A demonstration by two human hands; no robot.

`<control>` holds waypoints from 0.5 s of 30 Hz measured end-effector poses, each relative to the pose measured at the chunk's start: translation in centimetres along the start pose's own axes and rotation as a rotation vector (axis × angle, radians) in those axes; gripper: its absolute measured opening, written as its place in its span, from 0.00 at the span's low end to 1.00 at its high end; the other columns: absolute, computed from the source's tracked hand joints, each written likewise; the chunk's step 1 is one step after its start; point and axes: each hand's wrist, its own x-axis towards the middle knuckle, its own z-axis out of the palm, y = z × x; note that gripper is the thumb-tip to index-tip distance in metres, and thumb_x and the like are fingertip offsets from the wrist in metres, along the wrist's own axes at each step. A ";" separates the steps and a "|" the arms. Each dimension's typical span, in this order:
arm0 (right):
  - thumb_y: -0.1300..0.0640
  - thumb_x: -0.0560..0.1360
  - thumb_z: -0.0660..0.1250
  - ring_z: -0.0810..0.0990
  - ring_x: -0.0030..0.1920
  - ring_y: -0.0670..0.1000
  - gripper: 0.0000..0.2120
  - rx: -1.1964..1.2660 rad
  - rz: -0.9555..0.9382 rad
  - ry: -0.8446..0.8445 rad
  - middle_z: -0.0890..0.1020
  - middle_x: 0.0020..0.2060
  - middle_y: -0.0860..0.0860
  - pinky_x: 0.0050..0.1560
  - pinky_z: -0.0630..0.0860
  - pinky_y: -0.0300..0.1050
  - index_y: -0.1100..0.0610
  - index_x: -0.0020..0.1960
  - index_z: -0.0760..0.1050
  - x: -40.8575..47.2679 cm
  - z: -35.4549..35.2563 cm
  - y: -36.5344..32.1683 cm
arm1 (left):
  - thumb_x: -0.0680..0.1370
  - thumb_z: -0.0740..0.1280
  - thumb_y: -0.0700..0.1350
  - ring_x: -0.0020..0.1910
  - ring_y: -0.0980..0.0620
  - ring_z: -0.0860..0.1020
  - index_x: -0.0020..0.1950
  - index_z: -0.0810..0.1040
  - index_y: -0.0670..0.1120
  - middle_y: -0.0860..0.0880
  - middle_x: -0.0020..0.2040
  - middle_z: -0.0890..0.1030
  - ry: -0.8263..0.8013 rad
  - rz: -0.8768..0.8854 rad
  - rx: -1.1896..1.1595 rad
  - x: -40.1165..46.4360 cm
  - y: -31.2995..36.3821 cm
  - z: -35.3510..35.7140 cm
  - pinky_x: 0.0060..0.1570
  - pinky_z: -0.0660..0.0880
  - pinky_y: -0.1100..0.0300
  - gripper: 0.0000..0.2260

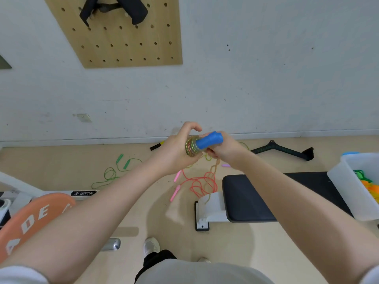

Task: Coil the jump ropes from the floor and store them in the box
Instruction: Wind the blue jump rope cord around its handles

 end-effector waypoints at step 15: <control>0.56 0.79 0.57 0.70 0.40 0.53 0.11 -0.969 -0.218 -0.134 0.72 0.38 0.52 0.31 0.61 0.42 0.61 0.54 0.74 -1.5 2.5 -1.1 | 0.75 0.60 0.37 0.40 0.41 0.74 0.62 0.60 0.40 0.43 0.46 0.77 -0.070 -0.349 0.673 2.1 -3.2 1.2 0.35 0.66 0.55 0.17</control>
